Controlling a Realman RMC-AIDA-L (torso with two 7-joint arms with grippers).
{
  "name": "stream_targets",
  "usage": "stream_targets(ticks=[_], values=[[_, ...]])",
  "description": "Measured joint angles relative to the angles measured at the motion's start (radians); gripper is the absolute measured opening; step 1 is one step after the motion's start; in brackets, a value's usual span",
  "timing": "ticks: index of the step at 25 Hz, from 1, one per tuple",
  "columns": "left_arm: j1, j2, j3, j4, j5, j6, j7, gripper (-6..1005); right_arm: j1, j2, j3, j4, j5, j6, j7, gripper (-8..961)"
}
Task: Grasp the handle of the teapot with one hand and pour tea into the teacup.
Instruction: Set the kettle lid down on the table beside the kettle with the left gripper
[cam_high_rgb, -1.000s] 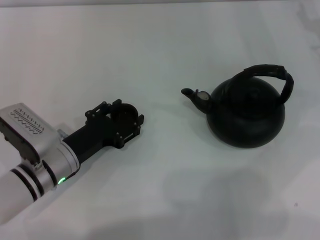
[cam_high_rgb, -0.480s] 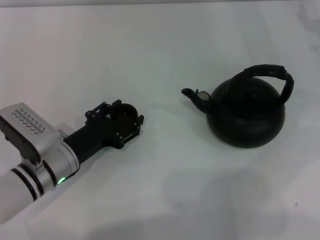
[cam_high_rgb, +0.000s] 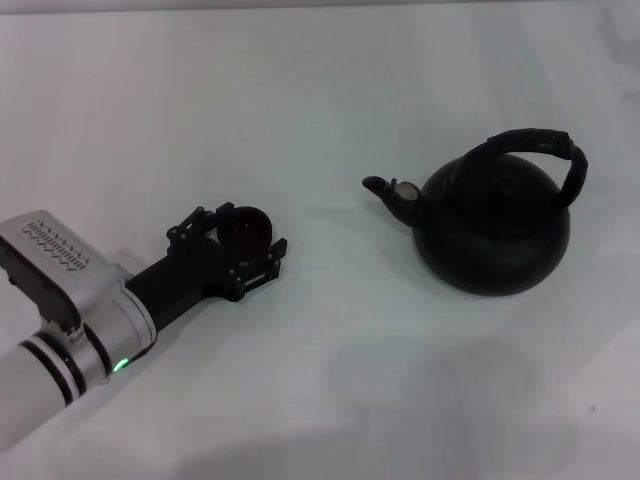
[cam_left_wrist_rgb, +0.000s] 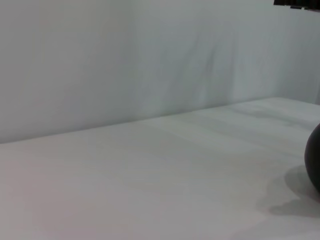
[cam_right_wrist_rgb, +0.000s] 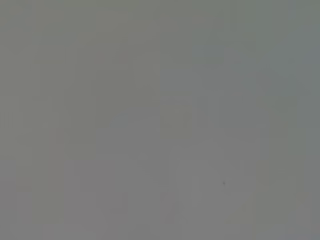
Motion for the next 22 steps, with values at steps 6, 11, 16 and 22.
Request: stream_targets(ticks=[6, 11, 16, 22], values=[[0.002, 0.001, -0.001, -0.001, -0.002, -0.006, 0.0, 875, 0.0, 0.0, 0.0, 0.001, 0.001, 0.0, 0.0, 856], [0.003, 0.002, -0.001, -0.001, -0.003, -0.02, 0.0, 874, 0.001, 0.0, 0.0, 0.002, 0.001, 0.0, 0.001, 856], [0.014, 0.005, -0.004, 0.005, -0.005, -0.079, -0.005, 873, 0.0, 0.001, 0.0, 0.001, 0.001, -0.001, 0.002, 856], [0.04, 0.005, -0.034, 0.008, -0.01, -0.172, -0.004, 871, 0.001, 0.002, 0.002, 0.008, 0.001, -0.026, 0.003, 856]])
